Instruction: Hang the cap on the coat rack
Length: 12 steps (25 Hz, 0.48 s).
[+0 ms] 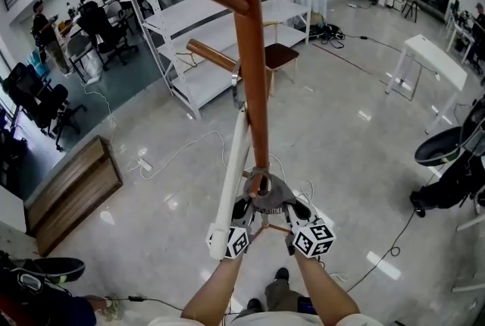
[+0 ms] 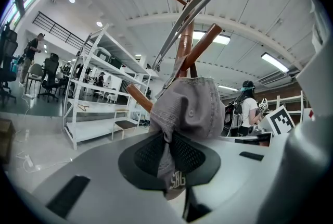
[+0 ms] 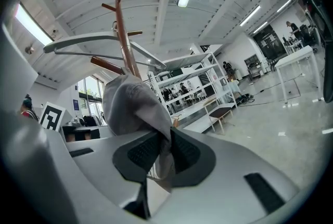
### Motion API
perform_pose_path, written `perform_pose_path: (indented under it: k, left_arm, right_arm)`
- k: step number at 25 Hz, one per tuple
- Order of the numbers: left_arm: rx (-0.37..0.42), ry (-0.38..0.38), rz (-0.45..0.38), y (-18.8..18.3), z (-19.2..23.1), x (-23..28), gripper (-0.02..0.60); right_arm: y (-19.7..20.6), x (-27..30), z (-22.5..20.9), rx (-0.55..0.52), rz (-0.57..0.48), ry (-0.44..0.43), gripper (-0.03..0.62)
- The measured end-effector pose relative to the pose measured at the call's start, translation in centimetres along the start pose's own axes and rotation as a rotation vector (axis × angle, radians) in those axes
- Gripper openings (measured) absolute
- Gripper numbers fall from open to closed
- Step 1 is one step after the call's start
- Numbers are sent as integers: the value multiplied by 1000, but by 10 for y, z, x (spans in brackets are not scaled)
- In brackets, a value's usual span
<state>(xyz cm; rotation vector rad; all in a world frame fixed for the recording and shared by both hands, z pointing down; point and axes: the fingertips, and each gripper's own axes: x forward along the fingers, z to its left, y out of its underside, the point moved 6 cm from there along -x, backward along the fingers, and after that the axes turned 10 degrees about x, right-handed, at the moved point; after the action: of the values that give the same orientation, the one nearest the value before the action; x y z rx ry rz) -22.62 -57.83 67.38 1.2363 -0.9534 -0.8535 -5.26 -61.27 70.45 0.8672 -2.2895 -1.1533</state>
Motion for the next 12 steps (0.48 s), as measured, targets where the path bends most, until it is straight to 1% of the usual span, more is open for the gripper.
perform_pose_path:
  k: [2, 3, 5, 6, 8, 12]
  left_arm:
    - [6, -5, 7, 2, -2, -2, 50]
    - [9, -14, 12, 3, -2, -4, 71]
    - [16, -36, 20, 6, -3, -10, 110]
    - [20, -47, 23, 7, -3, -15, 118]
    - [27, -68, 30, 8, -1, -30, 126]
    - [8, -94, 33, 9, 1, -62, 126]
  right_arm:
    - [0, -4, 1, -28, 6, 2, 43]
    - [-1, -7, 2, -43, 9, 2, 52]
    - [0, -14, 1, -67, 15, 2, 105]
    - [1, -19, 1, -74, 18, 2, 115]
    - [3, -31, 2, -82, 19, 7, 118]
    - [3, -58, 9, -100, 16, 32, 118]
